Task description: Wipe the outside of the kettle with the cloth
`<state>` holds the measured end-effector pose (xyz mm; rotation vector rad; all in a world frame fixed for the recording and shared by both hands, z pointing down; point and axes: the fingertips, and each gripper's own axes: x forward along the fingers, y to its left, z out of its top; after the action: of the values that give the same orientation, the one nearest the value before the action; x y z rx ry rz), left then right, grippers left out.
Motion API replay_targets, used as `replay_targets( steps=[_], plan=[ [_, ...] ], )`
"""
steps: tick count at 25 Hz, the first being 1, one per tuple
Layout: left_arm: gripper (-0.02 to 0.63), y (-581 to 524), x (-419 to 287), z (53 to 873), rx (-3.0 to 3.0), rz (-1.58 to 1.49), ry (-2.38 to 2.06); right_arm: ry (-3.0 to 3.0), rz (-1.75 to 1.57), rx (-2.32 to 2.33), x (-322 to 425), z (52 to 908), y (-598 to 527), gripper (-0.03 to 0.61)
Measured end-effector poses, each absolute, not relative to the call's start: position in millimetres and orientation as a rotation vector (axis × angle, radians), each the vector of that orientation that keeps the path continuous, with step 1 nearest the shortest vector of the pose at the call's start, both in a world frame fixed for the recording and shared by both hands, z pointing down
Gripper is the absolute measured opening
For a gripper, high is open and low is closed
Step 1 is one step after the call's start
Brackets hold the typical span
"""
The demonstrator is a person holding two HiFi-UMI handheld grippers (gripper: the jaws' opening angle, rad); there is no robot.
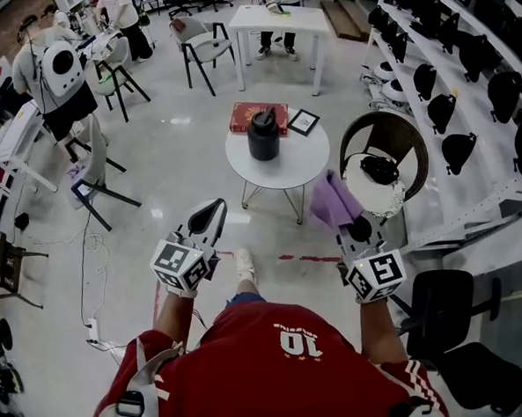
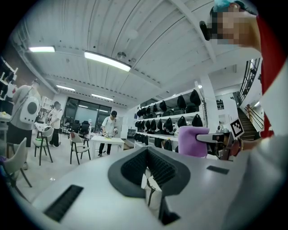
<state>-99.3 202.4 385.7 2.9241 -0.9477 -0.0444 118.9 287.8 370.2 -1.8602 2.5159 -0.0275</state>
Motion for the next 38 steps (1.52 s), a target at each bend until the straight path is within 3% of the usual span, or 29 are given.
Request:
replay_targets(
  steps=[38],
  plan=[
    [0.008, -88, -103, 357, 2.916, -0.025, -0.909, 2.474, -0.115, -1.948, 123, 337, -1, 0.049]
  ],
)
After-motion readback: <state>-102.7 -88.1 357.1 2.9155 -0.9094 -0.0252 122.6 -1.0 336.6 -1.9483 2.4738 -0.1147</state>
